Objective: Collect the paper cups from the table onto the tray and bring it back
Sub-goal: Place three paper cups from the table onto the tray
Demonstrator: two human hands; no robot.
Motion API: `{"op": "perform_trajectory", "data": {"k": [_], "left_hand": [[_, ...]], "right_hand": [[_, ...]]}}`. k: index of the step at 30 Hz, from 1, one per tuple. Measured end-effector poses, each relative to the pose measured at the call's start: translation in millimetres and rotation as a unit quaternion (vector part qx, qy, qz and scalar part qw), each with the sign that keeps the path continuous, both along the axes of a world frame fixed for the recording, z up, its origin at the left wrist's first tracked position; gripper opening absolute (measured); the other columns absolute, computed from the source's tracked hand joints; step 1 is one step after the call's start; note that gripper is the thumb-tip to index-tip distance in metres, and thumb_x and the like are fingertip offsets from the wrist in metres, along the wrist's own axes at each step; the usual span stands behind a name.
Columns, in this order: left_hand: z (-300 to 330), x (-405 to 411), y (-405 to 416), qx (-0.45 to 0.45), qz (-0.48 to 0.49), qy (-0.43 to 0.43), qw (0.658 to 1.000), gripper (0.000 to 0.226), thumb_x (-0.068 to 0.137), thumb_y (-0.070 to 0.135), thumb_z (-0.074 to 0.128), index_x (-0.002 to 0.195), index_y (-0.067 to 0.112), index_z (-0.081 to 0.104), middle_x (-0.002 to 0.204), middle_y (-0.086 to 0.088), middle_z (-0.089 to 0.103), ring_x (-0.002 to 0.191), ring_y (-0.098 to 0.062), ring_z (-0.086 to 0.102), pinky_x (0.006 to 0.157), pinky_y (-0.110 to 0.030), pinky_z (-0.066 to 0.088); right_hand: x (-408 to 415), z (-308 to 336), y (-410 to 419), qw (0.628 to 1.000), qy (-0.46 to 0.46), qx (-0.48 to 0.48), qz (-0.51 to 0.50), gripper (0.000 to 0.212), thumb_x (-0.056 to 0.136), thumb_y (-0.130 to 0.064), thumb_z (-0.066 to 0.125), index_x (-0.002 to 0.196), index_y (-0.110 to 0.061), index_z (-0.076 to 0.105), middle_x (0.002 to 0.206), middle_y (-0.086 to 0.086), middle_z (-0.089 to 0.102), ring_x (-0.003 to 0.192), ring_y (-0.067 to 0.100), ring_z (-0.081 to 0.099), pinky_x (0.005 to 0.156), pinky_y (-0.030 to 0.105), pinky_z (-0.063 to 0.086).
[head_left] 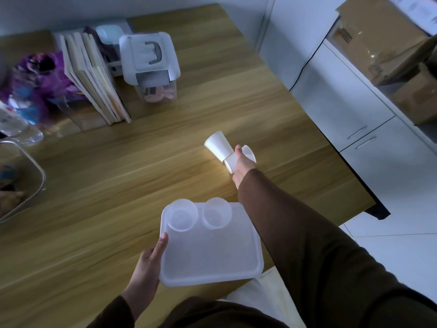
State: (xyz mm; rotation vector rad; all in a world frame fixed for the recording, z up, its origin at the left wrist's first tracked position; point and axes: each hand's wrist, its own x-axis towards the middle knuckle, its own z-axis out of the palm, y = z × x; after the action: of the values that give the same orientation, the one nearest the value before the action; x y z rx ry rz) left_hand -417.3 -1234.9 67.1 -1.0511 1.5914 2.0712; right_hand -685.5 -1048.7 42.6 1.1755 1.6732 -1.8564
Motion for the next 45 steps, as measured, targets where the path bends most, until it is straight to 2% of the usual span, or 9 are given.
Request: {"op": "perform_trajectory", "data": {"k": [6, 12, 18, 23, 29, 32, 36, 41, 45], "left_hand": [[2, -2, -2, -0.005, -0.011, 0.001, 1.000, 0.055, 0.106, 0.050, 0.043, 0.118, 0.010, 0.080, 0.115, -0.011, 0.084, 0.107, -0.030, 0.080, 0.104, -0.054, 0.056], [3, -8, 3, 0.001, -0.007, 0.000, 1.000, 0.052, 0.102, 0.052, 0.046, 0.116, 0.014, 0.079, 0.114, -0.009, 0.084, 0.103, -0.027, 0.082, 0.101, -0.051, 0.057], [2, -12, 5, 0.016, -0.017, 0.003, 1.000, 0.050, 0.106, 0.049, 0.043, 0.124, 0.014, 0.076, 0.121, -0.010, 0.082, 0.112, -0.031, 0.078, 0.109, -0.057, 0.052], [2, -16, 9, 0.013, -0.016, -0.002, 1.000, 0.049, 0.106, 0.049, 0.043, 0.117, 0.017, 0.078, 0.116, -0.009, 0.084, 0.104, -0.029, 0.081, 0.106, -0.059, 0.054], [4, -17, 13, 0.027, -0.019, -0.001, 0.999, 0.052, 0.103, 0.054, 0.043, 0.121, 0.018, 0.076, 0.118, -0.009, 0.083, 0.105, -0.031, 0.080, 0.102, -0.060, 0.057], [4, -15, 15, 0.032, -0.025, 0.006, 0.999, 0.055, 0.103, 0.054, 0.042, 0.125, 0.016, 0.075, 0.120, -0.010, 0.082, 0.108, -0.031, 0.080, 0.101, -0.057, 0.058], [4, -14, 15, 0.035, -0.028, 0.016, 0.999, 0.060, 0.098, 0.057, 0.044, 0.127, 0.013, 0.074, 0.122, -0.011, 0.082, 0.110, -0.032, 0.079, 0.102, -0.056, 0.057], [1, -11, 9, 0.038, -0.015, 0.014, 0.999, 0.056, 0.101, 0.052, 0.042, 0.126, 0.013, 0.074, 0.120, -0.013, 0.082, 0.109, -0.033, 0.079, 0.103, -0.059, 0.056], [0, -9, 5, 0.033, -0.010, 0.008, 0.999, 0.054, 0.103, 0.050, 0.041, 0.123, 0.014, 0.076, 0.120, -0.013, 0.082, 0.109, -0.034, 0.079, 0.105, -0.061, 0.054]], "right_hand": [[3, 11, 5, 0.997, 0.016, -0.064, -0.033, 0.074, 0.073, -0.059, 0.077, 0.126, -0.011, 0.058, 0.121, 0.004, 0.067, 0.096, 0.018, 0.065, 0.090, 0.030, 0.044], [24, 44, 36, 0.994, 0.078, -0.068, -0.029, 0.047, 0.088, -0.033, 0.078, 0.125, -0.013, 0.057, 0.103, 0.001, 0.066, 0.102, 0.017, 0.062, 0.106, 0.030, 0.046], [106, 81, 78, 0.951, 0.265, 0.053, 0.147, 0.049, 0.085, -0.020, 0.081, 0.126, -0.023, 0.055, 0.124, 0.003, 0.067, 0.112, 0.018, 0.068, 0.088, 0.029, 0.058], [156, 58, 99, 0.887, 0.288, 0.183, 0.312, 0.070, 0.074, -0.039, 0.085, 0.134, -0.027, 0.050, 0.126, -0.004, 0.061, 0.114, 0.017, 0.061, 0.094, 0.036, 0.055], [172, 48, 96, 0.867, 0.305, 0.232, 0.319, 0.071, 0.078, -0.027, 0.087, 0.135, -0.028, 0.045, 0.123, -0.021, 0.054, 0.110, -0.007, 0.053, 0.088, 0.012, 0.047], [174, 49, 98, 0.863, 0.298, 0.235, 0.332, 0.084, 0.077, -0.035, 0.087, 0.145, -0.027, 0.039, 0.131, -0.018, 0.051, 0.119, -0.002, 0.052, 0.098, 0.027, 0.052], [175, 63, 106, 0.871, 0.269, 0.197, 0.361, 0.110, 0.064, -0.068, 0.082, 0.154, -0.038, 0.026, 0.152, -0.007, 0.043, 0.139, 0.016, 0.044, 0.111, 0.043, 0.043], [120, 93, 104, 0.868, 0.324, 0.184, 0.328, 0.069, 0.084, -0.063, 0.062, 0.144, -0.032, 0.044, 0.150, -0.007, 0.050, 0.137, 0.007, 0.048, 0.115, 0.032, 0.038], [35, 80, 78, 0.882, 0.225, 0.180, 0.374, 0.073, 0.088, -0.049, 0.072, 0.149, -0.020, 0.045, 0.148, 0.001, 0.052, 0.130, 0.012, 0.052, 0.113, 0.034, 0.042]]}}
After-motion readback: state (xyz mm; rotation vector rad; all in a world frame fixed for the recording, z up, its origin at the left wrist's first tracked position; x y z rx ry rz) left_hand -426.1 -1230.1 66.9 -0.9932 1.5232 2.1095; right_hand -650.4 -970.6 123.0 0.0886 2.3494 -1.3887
